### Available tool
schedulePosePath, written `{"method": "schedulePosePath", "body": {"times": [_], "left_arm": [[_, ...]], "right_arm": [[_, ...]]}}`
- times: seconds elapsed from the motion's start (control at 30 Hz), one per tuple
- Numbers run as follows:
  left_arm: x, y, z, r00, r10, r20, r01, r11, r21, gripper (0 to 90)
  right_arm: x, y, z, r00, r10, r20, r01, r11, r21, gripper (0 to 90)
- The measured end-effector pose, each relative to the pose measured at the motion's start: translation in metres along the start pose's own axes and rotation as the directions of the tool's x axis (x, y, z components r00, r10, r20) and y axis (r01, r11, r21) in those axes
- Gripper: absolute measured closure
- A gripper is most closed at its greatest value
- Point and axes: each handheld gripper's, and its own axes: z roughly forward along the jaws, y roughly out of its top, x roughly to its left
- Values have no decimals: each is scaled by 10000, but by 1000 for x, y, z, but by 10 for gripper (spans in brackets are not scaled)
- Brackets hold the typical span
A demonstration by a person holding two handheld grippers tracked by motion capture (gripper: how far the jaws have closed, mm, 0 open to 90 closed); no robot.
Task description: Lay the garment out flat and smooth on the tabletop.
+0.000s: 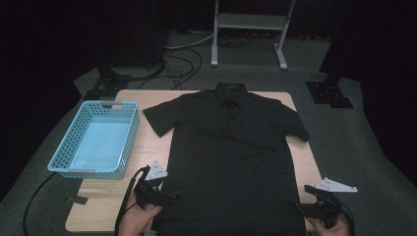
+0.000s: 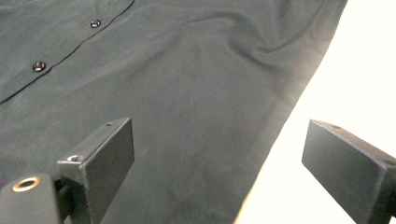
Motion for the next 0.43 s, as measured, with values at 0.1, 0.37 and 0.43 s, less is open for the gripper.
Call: {"method": "schedulePosePath", "body": {"times": [0.1, 0.37, 0.43], "left_arm": [[2, -5, -8, 9999, -88, -130, 87, 9999, -80, 96], [7, -18, -24, 9984, -394, -397, 386, 9990, -222, 96], [7, -21, -28, 9981, -421, -456, 410, 9988, -252, 96]], "right_arm": [[-1, -4, -6, 10000, 50, 61, -49, 9999, -96, 90], [-4, -14, -20, 9995, 252, 191, -247, 9993, -264, 90], [-5, -15, -22, 9995, 266, 182, -261, 9993, -257, 90]]}}
